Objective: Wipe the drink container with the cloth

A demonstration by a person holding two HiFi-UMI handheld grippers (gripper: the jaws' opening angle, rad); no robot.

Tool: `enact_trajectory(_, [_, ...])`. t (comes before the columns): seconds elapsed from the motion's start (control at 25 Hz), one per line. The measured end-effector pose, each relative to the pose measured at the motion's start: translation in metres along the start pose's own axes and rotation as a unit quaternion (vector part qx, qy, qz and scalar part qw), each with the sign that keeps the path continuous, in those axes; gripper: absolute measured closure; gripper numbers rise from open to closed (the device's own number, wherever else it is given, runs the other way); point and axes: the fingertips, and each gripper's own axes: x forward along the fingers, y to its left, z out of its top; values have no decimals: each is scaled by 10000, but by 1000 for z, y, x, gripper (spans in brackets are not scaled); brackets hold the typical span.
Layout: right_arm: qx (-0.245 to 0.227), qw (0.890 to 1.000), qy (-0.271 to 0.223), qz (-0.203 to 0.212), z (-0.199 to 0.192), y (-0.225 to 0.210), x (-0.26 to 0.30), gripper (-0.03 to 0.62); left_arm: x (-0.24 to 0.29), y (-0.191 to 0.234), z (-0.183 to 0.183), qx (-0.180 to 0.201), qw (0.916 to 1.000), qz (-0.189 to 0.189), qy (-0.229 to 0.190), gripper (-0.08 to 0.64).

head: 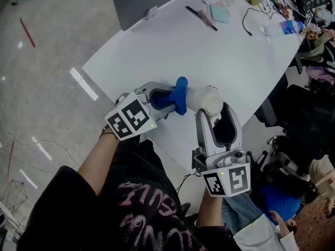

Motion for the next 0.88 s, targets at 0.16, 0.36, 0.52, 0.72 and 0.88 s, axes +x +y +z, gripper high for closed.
enact_trajectory(0.16, [22,10000,4,4,-1,-1,2,328,6,6,-14,-117,9997,72,193,460])
enact_trajectory(0.36, [29,10000,1,3,-1,-2,2,327,8,10,-20,-225,9992,161,278,460])
enact_trajectory(0.52, [50,10000,-25,1,0,-1,1,325,-4,10,-13,-293,9990,302,150,460])
enact_trajectory(0.72, [68,9999,-69,37,-1,-1,1,331,-23,12,-6,-280,9980,567,3,460])
enact_trajectory(0.88, [72,9999,-89,55,0,0,1,330,-35,7,-3,-271,9972,692,-59,460])
